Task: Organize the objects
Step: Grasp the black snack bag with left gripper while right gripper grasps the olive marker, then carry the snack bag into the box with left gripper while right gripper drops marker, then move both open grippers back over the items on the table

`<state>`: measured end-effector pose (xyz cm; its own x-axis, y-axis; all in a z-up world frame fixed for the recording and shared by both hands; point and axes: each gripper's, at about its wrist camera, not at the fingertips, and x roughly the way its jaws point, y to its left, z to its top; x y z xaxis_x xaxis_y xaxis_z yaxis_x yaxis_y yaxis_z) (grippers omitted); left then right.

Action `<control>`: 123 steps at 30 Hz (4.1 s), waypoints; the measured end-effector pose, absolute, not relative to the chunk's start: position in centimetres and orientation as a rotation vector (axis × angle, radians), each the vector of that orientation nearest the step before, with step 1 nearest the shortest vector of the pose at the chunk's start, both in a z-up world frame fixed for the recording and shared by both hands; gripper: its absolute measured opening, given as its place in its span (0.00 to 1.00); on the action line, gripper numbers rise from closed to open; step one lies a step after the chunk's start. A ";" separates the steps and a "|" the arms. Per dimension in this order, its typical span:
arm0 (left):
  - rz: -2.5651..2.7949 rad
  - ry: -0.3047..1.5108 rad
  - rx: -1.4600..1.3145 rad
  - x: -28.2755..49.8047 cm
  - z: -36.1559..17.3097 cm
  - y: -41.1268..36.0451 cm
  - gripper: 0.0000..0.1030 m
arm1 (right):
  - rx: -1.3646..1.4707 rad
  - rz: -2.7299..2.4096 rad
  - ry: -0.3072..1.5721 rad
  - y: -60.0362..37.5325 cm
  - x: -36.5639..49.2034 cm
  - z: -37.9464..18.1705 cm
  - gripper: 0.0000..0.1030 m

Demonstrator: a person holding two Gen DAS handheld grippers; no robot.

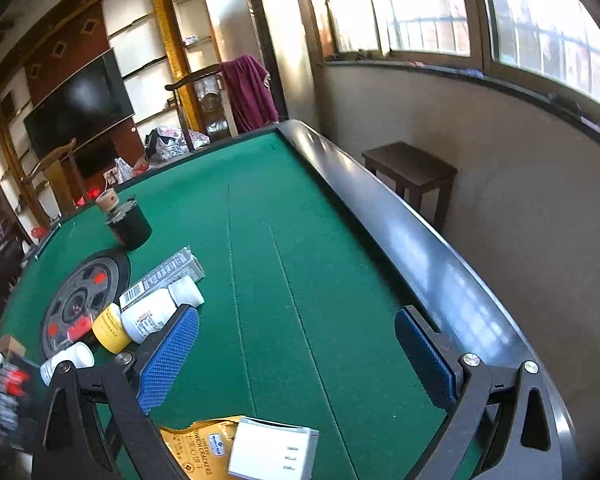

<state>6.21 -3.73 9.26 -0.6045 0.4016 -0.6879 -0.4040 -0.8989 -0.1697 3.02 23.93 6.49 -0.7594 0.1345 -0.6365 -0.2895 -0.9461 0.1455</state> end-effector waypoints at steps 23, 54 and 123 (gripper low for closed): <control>2.648 -0.353 -0.955 12.0 9.8 -21.2 0.37 | -1.555 2.681 0.025 8.0 2.3 1.8 0.54; 2.839 -0.467 -1.044 14.3 9.2 -29.2 0.37 | -1.468 3.331 0.327 -0.7 7.1 11.1 0.16; 2.748 -0.268 -1.004 13.4 12.5 -15.3 0.82 | -0.869 3.021 -0.177 -0.3 5.5 9.4 0.94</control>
